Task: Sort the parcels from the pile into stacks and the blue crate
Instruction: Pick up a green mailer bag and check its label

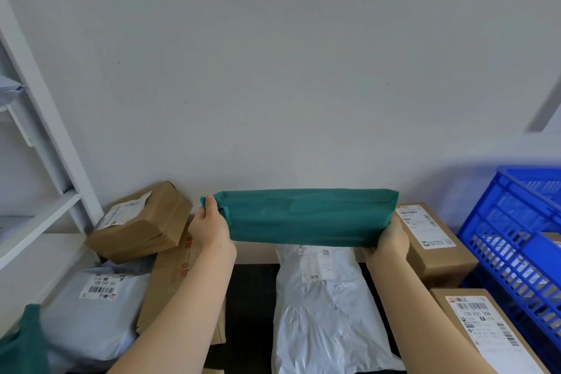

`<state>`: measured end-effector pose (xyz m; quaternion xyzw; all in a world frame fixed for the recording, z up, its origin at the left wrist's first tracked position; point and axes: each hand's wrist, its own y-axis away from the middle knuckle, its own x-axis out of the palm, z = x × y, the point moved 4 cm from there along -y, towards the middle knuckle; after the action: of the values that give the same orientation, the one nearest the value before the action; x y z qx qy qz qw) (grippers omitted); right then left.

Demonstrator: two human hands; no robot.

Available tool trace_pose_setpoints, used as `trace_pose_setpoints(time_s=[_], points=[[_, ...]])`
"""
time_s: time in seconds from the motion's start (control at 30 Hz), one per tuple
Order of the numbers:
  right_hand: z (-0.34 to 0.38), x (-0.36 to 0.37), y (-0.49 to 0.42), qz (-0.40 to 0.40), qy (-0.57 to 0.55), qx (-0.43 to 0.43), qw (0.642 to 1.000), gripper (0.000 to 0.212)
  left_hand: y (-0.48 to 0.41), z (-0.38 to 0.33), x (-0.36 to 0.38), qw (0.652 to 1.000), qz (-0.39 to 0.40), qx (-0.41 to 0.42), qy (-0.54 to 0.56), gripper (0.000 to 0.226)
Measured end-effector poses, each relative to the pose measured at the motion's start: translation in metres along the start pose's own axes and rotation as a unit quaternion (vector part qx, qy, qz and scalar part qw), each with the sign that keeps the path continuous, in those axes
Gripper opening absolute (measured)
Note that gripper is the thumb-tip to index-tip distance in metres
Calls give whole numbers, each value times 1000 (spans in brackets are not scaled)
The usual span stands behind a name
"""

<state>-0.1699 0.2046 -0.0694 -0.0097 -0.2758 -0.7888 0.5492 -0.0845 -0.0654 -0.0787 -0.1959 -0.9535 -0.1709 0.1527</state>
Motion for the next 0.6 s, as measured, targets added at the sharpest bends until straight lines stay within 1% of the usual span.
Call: trace_pose_setpoints(time_s=[0.07, 0.13, 0.17, 0.23, 0.3, 0.37, 0.5, 0.6], points=[[3, 3, 9, -9, 6, -25, 1000, 35, 1, 0, 1, 1000, -20, 0, 2, 31], [8, 8, 18, 11, 30, -59, 998, 30, 1, 0, 2, 999, -36, -6, 12, 33], [12, 11, 23, 25, 42, -75, 996, 27, 1, 0, 2, 999, -38, -9, 15, 33], [18, 16, 28, 50, 71, -115, 990, 29, 2, -1, 3, 999, -32, -13, 9, 32], [20, 19, 26, 58, 122, -148, 980, 30, 1, -2, 5, 1000, -21, -18, 1, 29], [19, 18, 20, 34, 153, -160, 975, 30, -1, -1, 5, 1000, -8, -25, 1, 26], [16, 11, 13, -32, 184, -173, 967, 43, -1, -2, 5, 1000, 8, -20, -1, 25], [15, 7, 11, -46, 200, -170, 964, 40, -1, -6, 6, 1000, 0, -7, 8, 31]])
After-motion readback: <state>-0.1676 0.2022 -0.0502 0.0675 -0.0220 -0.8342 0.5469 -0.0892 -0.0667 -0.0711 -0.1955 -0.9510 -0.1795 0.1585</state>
